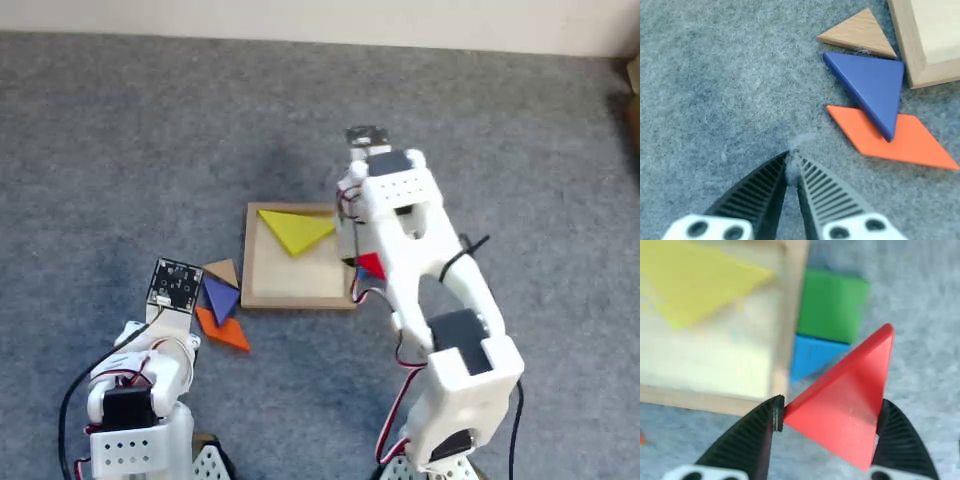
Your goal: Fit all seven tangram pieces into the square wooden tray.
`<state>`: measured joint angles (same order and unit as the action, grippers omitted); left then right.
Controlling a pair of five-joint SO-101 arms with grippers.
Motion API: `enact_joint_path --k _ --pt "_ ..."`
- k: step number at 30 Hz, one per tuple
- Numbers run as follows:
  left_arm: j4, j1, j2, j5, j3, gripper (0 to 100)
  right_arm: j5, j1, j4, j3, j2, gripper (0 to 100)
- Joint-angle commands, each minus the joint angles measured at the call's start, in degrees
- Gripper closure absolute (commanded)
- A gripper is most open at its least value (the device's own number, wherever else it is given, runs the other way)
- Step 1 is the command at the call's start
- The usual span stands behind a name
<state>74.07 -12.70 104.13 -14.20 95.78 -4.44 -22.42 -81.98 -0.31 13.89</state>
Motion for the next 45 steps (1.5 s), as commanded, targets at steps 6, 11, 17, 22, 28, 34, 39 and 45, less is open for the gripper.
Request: enact_joint_path --k 6,11,17,22,28,34,39,45 --pt "-1.0 -0.5 0.3 -0.4 -0.2 99 -13.5 -6.1 6.9 -3.6 -0.3 78.2" --pt "-1.0 -0.5 0.3 -0.4 -0.2 99 -18.1 -8.0 7.7 -3.8 -0.3 78.2" --pt "-1.0 -0.5 0.3 -0.4 -0.2 99 -19.9 -10.0 11.6 -3.6 -0.2 78.2" --pt "-1.0 -0.5 0.3 -0.4 -0.2 99 -19.8 -11.7 12.9 -3.6 -0.2 77.7" --pt "-1.0 -0.5 0.3 -0.4 -0.2 99 -19.9 -12.3 12.6 -3.6 -0.2 72.8" --pt "-1.0 -0.5 0.3 -0.4 -0.2 99 -19.7 -12.2 12.3 -3.5 -0.2 63.9" --pt "-1.0 -0.5 0.3 -0.4 -0.2 99 -19.1 -12.1 12.3 -3.5 -0.4 64.1" --pt "-1.0 -0.5 0.3 -0.4 -0.2 99 -9.8 -10.1 5.6 -4.1 -0.7 73.1"
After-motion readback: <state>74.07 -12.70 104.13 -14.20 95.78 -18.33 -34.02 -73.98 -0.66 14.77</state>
